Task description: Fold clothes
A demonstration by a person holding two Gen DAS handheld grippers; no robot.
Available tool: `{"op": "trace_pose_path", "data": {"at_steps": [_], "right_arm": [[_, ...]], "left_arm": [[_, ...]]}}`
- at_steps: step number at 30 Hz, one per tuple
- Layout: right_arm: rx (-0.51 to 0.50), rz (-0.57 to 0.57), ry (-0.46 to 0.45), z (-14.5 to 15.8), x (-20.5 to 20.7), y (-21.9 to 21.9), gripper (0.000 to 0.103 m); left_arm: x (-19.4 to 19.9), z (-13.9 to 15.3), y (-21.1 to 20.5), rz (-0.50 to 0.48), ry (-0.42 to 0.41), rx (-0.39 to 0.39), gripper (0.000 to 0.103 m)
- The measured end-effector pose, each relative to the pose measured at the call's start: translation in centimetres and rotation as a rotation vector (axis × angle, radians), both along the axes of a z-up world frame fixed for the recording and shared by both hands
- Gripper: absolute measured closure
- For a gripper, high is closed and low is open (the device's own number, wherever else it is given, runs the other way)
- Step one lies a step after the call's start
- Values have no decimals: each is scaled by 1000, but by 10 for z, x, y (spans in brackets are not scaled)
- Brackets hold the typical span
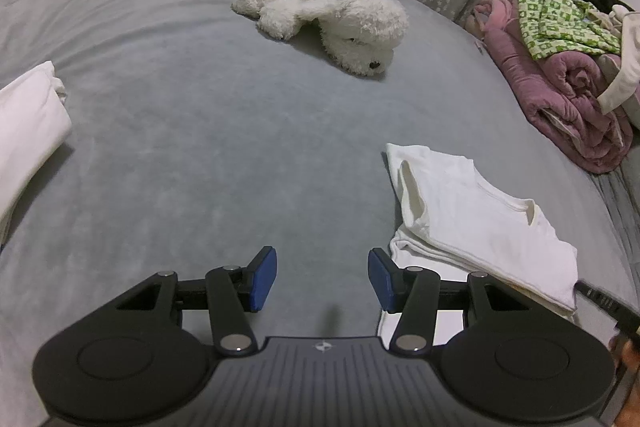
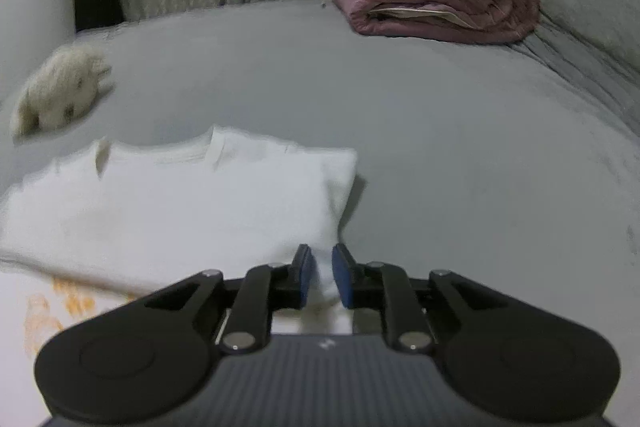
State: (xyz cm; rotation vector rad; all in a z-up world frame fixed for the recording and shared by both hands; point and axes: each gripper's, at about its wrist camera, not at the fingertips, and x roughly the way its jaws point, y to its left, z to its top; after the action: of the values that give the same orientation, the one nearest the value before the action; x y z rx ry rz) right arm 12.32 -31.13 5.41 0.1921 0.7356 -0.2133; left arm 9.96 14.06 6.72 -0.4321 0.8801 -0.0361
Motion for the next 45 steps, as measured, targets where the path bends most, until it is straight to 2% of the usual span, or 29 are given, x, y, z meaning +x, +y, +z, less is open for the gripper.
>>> {"op": "trace_pose_path", "data": {"at_steps": [3,4,7,9,10,11,14,16,19,20,22,24,26,31,33,36,38,40,43,45], "right_arm": [[73,-48,-14,10,12,-16,71],[137,-75,-8,8,17,-27,69],[340,-139,22,-5,35,-57,69],[406,-147,37,-13,44,-65,69],[423,-146,45,-16,49,-67,73],[429,-143,51,-18,53,-68,82],[326,-99,54,-14,62,-62,95],[141,-23,31,-1,63,-45,95],[-66,98,20,1,62,-20,95],[-127,132,23,-1,62,-14,96],[-186,154,63,-15,67,-11,96],[-178,137,50,-22,66,-14,95],[-147,84,39,-18,64,-19,84],[-142,31,-38,3,43,-23,83],[-128,64,-71,11,30,-20,84],[-149,167,-88,16,9,1,90],[-193,247,-75,13,-2,19,91],[-263,300,-19,1,-5,32,91],[-288,268,42,-24,-2,28,92],[-279,252,29,-25,-2,29,92]], "left_arm": [[1,-1,-1,-8,2,5,54],[1,-1,-2,-8,3,7,54],[2,-2,-2,-8,5,13,54],[3,-3,-2,-7,8,17,54],[4,-4,-2,-7,10,19,54],[4,-5,-2,-8,11,21,54],[5,-7,-3,-10,17,25,54],[5,-7,-3,-10,20,25,54],[6,-8,-5,-16,17,33,54],[6,-8,-6,-18,18,36,54],[6,-9,-7,-20,21,41,54],[6,-10,-7,-21,23,42,54],[5,-9,-6,-21,23,41,54],[4,-7,-5,-20,12,33,54],[4,-6,-5,-18,12,32,54],[4,-6,-7,-20,13,32,54],[3,-6,-8,-25,12,34,54],[2,-5,-8,-28,12,36,54],[2,-5,-8,-28,9,33,54],[2,-4,-6,-25,7,33,54]]}}
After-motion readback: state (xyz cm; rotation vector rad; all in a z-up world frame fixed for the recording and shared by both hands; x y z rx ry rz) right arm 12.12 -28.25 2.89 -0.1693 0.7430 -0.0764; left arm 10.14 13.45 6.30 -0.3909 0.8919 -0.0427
